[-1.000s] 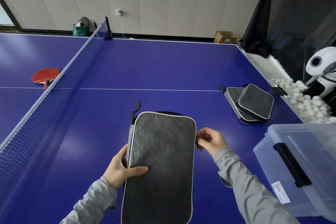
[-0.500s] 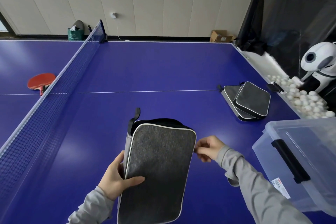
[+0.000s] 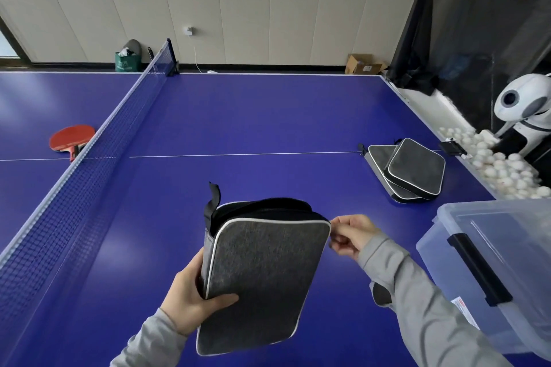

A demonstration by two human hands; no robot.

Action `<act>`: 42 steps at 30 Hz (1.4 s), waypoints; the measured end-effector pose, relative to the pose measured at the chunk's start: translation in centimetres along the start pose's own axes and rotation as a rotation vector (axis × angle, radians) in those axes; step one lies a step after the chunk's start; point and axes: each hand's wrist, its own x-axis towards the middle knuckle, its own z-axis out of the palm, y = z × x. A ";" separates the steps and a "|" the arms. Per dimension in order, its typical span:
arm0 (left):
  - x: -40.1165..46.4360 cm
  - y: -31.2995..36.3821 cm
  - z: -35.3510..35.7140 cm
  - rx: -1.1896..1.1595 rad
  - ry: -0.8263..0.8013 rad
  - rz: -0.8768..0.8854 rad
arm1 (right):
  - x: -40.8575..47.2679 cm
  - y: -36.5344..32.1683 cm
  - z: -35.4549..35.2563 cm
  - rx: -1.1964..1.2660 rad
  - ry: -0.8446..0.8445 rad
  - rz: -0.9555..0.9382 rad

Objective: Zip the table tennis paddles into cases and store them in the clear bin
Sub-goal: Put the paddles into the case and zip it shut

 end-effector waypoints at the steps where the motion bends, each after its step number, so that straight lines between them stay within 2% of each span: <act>1: -0.1 -0.2 -0.1 0.041 -0.010 -0.003 | 0.0 -0.4 -0.1 0.012 -0.004 -0.012; 7: -0.2 -0.2 0.1 0.192 -0.017 -0.016 | -0.2 -2.1 0.6 -0.208 0.059 -0.097; 12: 0.8 1.2 0.2 0.320 -0.047 0.021 | -0.5 -3.3 2.1 -0.446 0.171 -0.268; 20: 1.6 2.5 0.9 0.428 -0.068 0.074 | -1.2 -3.3 4.4 -0.402 0.234 -0.341; 32: 2.5 3.1 1.1 0.624 -0.099 0.016 | -2.6 -2.6 6.2 -0.390 0.234 -0.431; 38: 2.9 3.4 1.6 0.738 -0.111 -0.034 | -3.0 -2.6 7.2 -0.475 0.238 -0.497; 42: 3.0 3.8 2.2 0.770 -0.101 -0.077 | -3.4 -2.1 8.3 -0.624 0.255 -0.597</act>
